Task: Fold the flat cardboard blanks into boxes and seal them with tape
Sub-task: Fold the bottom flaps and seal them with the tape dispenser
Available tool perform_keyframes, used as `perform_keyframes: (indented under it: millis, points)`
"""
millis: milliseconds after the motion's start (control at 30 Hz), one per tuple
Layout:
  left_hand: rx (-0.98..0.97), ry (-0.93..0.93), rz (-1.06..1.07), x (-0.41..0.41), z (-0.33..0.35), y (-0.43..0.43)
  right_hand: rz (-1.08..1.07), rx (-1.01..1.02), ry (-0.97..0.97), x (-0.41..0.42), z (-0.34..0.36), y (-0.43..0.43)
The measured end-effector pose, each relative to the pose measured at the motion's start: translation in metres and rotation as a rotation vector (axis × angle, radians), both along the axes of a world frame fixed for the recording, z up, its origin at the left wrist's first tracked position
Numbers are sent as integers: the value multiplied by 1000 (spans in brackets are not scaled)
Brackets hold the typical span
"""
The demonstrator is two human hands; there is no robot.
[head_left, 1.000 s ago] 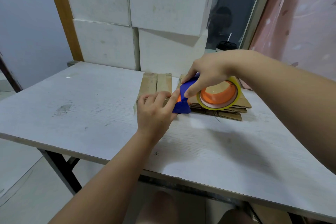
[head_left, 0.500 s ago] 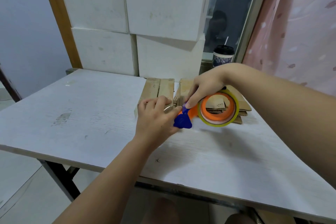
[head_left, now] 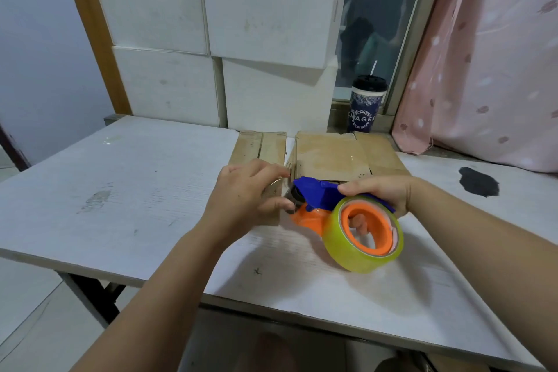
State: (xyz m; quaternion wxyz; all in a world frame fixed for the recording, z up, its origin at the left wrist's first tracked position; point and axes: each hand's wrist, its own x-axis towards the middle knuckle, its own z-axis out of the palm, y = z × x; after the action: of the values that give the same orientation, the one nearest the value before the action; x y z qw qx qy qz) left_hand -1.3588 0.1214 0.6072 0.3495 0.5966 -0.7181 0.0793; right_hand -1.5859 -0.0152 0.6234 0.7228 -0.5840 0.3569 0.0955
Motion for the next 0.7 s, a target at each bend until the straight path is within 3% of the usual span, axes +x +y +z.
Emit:
perform_keyframes:
  millis: [100,200,300,700]
  points:
    - [-35,102,54,-5,-2,-2,-103,85,-90,-4,-17,1]
    - [-83,55,85,-9,-2,-3,-175,147,-185,-4,-26,3]
    - [-145,-2,108,-10,-5,-5,-219,138,-263,-4,-31,6]
    - [-212,115,160,-18,-12,-7,-277,143,-482,0,-38,14]
